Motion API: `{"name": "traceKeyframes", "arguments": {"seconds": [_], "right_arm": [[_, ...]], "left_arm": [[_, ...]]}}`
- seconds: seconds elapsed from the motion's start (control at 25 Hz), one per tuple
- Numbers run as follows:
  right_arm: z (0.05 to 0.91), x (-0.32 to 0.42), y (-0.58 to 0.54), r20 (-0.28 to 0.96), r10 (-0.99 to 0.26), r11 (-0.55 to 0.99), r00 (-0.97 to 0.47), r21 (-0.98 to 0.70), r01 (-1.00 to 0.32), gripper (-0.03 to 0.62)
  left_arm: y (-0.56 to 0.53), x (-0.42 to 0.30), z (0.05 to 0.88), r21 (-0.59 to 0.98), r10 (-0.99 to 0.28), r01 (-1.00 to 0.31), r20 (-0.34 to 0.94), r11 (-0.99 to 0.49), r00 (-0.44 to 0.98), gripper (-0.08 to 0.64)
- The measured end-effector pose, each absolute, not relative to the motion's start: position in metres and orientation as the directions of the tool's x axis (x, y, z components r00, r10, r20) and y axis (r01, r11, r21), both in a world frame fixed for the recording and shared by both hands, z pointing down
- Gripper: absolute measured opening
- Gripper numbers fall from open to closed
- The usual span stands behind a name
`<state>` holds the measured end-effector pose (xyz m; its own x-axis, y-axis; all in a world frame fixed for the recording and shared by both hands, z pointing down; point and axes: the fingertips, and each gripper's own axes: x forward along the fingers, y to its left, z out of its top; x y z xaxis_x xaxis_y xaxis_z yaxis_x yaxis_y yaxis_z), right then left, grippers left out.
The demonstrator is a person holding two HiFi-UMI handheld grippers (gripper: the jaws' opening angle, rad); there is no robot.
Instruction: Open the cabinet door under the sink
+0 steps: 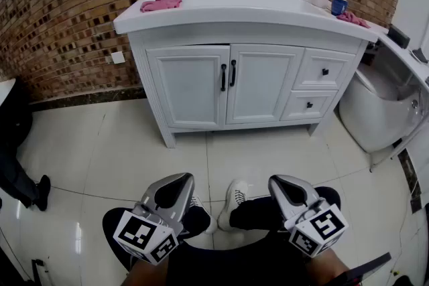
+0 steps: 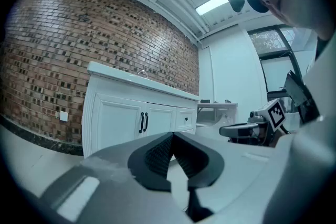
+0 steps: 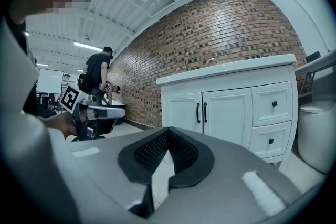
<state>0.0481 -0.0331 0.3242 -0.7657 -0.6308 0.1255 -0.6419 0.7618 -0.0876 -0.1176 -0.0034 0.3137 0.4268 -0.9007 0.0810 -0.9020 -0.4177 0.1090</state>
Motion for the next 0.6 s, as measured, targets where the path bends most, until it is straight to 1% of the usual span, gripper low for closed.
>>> {"name": "traceKeyframes", "arguments": {"seconds": [0.36,0.6], "right_arm": [[0.322,0.042,-0.058,0.104,-0.64,0.757,-0.761,-0.082,-0.648,0.006],[0.326,0.041,-0.079,0.109,-0.646,0.756,-0.755,-0.044,-0.653,0.006]], "left_arm": [[-0.027,-0.123,0.315,0.115,-0.899,-0.9,0.081,-0.42,0.43,0.006],[-0.049,-0.115,0.315,0.115,-0.894,-0.895,0.077,-0.432,0.441,0.006]]}}
